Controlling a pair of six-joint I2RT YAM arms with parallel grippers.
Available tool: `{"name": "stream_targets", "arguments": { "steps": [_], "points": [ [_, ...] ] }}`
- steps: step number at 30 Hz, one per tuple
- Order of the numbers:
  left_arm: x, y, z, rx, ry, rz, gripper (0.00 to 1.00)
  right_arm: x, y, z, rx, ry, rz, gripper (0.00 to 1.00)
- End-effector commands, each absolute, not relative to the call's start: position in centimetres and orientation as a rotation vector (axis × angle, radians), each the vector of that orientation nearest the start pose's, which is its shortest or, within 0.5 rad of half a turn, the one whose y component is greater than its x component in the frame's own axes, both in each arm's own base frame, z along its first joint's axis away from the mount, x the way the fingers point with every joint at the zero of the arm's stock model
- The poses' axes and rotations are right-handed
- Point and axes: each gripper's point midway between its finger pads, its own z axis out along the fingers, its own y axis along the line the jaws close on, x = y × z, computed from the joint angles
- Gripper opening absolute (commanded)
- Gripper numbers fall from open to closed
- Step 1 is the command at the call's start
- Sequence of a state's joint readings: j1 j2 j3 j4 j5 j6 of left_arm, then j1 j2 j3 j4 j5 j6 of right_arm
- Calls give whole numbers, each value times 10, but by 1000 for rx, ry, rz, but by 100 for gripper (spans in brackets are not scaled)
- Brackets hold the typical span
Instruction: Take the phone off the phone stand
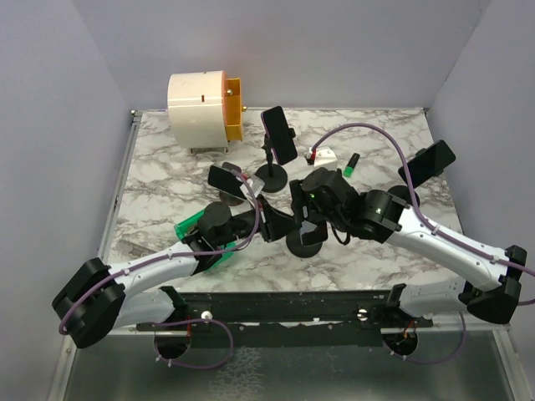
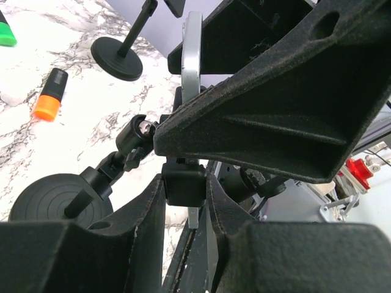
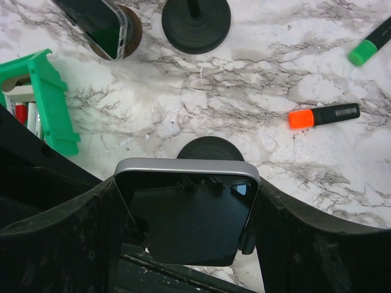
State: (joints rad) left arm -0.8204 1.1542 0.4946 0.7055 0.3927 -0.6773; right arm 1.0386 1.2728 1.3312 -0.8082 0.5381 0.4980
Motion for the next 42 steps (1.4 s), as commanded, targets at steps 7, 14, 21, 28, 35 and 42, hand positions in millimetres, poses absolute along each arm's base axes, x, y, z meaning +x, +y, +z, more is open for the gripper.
{"name": "stream_targets", "arguments": {
  "steps": [7, 14, 21, 28, 35, 42],
  "points": [
    [197, -311, 224, 288, 1619, -1393, 0, 222, 220, 235, -253, 2206, 174, 0],
    [200, -309, 222, 232, 1613, -1412, 0, 219, 209, 233, -221, 2206, 151, 0],
    [198, -308, 222, 207, 1607, -1439, 0, 214, 203, 228, -205, 2210, 167, 0],
    [195, -310, 224, 203, 1586, -1480, 0, 207, 206, 228, -196, 2212, 249, 0],
    [196, -311, 225, 190, 1576, -1495, 0, 201, 208, 234, -166, 2205, 328, 0],
    [196, -316, 222, 169, 1584, -1543, 0, 196, 213, 236, -154, 2188, 417, 0]
  ]
}}
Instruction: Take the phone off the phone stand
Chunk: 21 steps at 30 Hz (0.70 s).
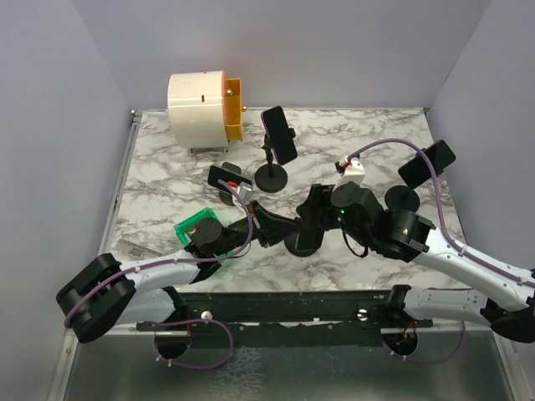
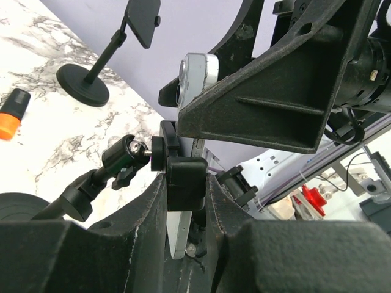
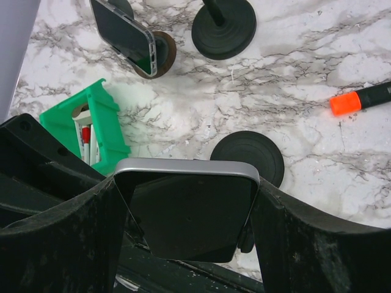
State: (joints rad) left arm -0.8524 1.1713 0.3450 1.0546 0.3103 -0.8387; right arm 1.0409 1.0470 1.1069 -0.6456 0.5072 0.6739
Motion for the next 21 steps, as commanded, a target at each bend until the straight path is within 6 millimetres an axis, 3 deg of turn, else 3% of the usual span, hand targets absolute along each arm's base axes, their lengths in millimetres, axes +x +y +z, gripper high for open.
{"name": "stream_targets", "arguments": {
  "steps": [1, 11, 15, 21],
  "points": [
    [196, -317, 221, 160, 1585, -1554, 0, 195, 214, 235, -157, 2188, 428, 0],
    [198, -320, 219, 130, 1579, -1587, 0, 195, 210, 232, -150, 2199, 396, 0],
    [192, -326, 220, 242, 1592, -1565, 0, 198, 211, 230, -157, 2212, 369, 0],
    [188, -326, 224, 330, 1601, -1512, 36, 202, 218, 235, -164, 2214, 359, 0]
  ]
}}
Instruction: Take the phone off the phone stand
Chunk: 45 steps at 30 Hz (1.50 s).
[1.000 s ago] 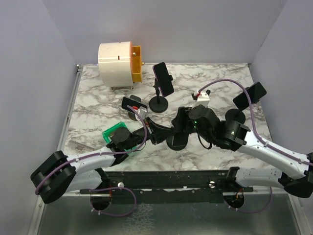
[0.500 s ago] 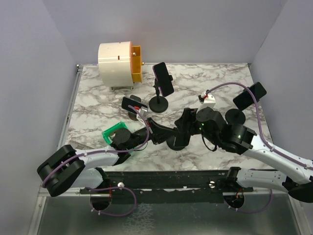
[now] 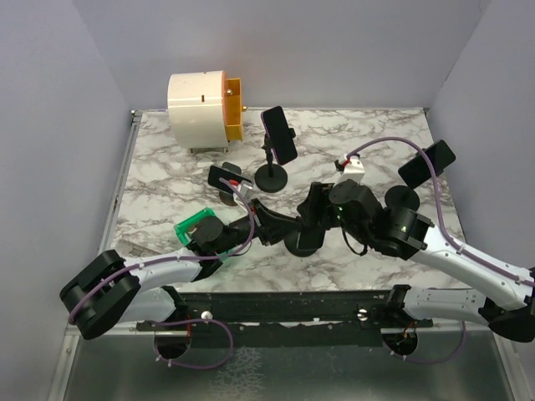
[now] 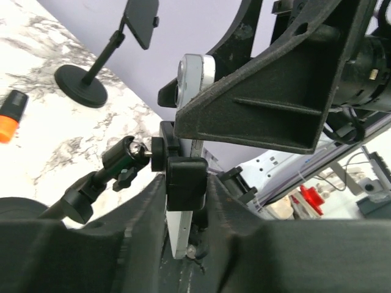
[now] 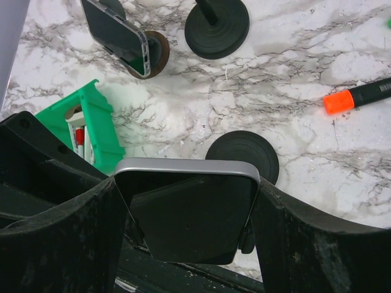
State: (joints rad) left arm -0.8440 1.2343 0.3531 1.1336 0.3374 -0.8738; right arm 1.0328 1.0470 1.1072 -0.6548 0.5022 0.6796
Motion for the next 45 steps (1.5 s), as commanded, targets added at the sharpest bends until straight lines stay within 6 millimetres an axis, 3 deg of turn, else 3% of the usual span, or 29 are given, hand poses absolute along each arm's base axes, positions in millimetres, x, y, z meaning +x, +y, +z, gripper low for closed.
{"name": "stream_targets", "arguments": {
  "steps": [1, 6, 20, 29, 35, 40, 45],
  "points": [
    [188, -326, 223, 342, 1611, -1499, 40, 203, 219, 236, -166, 2214, 360, 0],
    [188, -323, 229, 377, 1609, -1456, 51, 206, 224, 240, -170, 2213, 357, 0],
    [188, -336, 233, 480, 1667, -1272, 56, 212, 233, 243, -192, 2219, 339, 0],
    [191, -334, 236, 452, 1677, -1210, 37, 211, 234, 240, -196, 2224, 340, 0],
    [188, -329, 240, 434, 1665, -1220, 46, 211, 232, 239, -194, 2225, 335, 0],
    [187, -328, 240, 430, 1666, -1227, 45, 210, 232, 239, -193, 2224, 336, 0],
    [185, -329, 237, 439, 1675, -1232, 28, 210, 231, 239, -192, 2224, 340, 0]
  ]
}}
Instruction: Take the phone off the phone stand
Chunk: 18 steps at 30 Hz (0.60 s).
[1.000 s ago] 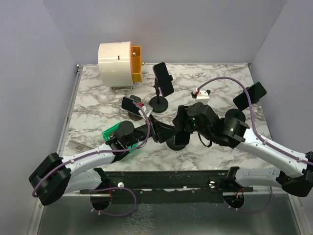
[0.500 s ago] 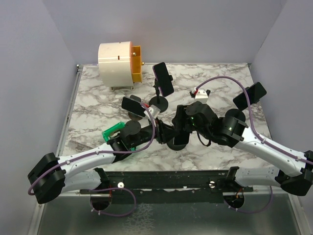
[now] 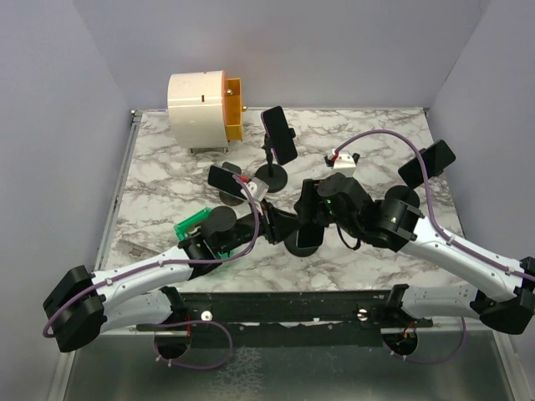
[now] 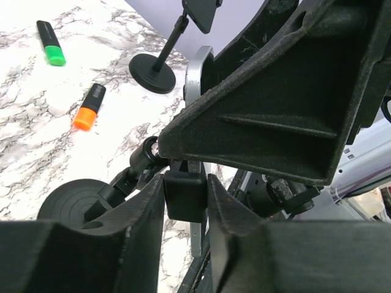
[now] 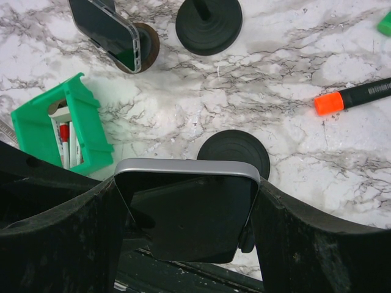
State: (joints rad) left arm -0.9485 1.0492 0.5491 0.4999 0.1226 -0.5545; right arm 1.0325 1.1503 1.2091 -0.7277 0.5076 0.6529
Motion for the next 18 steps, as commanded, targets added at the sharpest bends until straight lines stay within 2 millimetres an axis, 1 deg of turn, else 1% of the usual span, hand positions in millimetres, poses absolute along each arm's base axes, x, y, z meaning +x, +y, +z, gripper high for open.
{"name": "stream_targets", "arguments": {
  "steps": [1, 5, 9, 12, 18],
  "points": [
    [185, -329, 237, 439, 1675, -1232, 24, 210, 231, 238, -193, 2225, 338, 0],
    [185, -325, 234, 426, 1674, -1225, 0, 210, 228, 238, -186, 2222, 328, 0],
    [186, -312, 229, 355, 1666, -1214, 0, 210, 220, 236, -154, 2213, 309, 0],
    [187, -305, 224, 291, 1652, -1237, 0, 209, 216, 233, -140, 2211, 301, 0],
    [186, -311, 215, 225, 1645, -1346, 0, 209, 214, 224, -122, 2222, 286, 0]
  ]
}}
